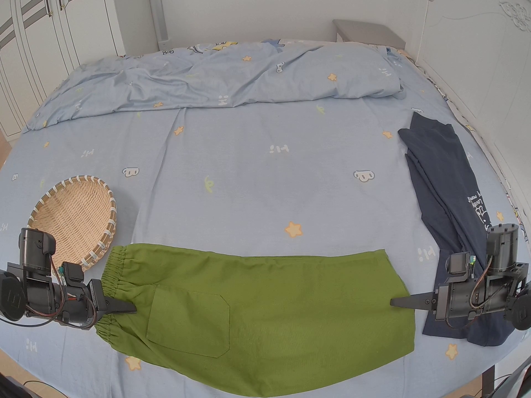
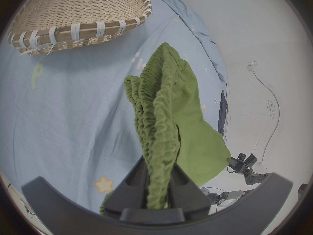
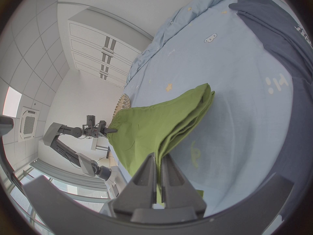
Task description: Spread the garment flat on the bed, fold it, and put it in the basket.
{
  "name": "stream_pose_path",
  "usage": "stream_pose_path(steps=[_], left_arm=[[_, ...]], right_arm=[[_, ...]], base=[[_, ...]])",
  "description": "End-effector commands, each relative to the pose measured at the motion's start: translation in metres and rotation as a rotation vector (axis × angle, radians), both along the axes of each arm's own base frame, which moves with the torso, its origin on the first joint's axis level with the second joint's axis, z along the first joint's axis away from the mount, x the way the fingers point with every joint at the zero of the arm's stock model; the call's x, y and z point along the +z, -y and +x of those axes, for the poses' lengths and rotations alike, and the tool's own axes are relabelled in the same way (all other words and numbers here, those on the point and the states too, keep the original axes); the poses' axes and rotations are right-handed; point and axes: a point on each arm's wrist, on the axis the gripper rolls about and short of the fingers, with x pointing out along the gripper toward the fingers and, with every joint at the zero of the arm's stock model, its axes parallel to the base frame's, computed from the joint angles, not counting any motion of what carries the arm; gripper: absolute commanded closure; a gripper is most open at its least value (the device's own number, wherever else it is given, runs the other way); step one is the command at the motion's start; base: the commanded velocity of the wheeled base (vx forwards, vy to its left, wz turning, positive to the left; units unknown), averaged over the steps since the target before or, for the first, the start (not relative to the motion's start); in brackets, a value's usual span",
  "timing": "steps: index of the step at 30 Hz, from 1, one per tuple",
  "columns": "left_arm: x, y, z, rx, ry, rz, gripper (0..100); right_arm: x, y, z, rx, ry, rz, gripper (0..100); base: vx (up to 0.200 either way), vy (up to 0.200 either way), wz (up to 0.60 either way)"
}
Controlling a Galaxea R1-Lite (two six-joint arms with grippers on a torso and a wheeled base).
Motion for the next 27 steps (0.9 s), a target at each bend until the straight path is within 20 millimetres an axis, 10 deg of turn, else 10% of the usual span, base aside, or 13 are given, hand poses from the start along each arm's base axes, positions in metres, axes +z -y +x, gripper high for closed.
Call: stream_pose_path(steps=[1,3,4,16,22,27], left_arm=[[-0.007,0.000,0.003,-0.004,-0.014,0.003,100],[-0.006,-0.001,0.004,-0.001,-0.006,0.004,100],[-0.006,-0.001,0.004,0.000,-0.006,0.004,100],[0.003,-0.002,0.000,0.010,0.038,0.012,100],[0.025,-0.011,-0.009,0.061,0.143,0.028,100],[0.048,-0.014,-0.019,0.079,0.189,0.048,100]], right_arm=[[-0.046,0.001,0.002,-0.006,-0.140,-0.032,100],[-0.052,0.002,0.001,-0.010,-0.132,-0.029,100],[-0.053,0.002,0.001,-0.011,-0.128,-0.027,0],[-0.041,0.015,0.004,-0.103,-0.063,-0.032,0],[0.002,0.031,0.008,-0.182,0.106,-0.003,0],[0.077,0.031,0.006,-0.183,0.186,0.007,0]], base=[[0.000,0.000,0.00],[0.000,0.000,0.00],[0.000,0.000,0.00],[0.000,0.000,0.00],[0.000,0.000,0.00],[0.000,0.000,0.00]])
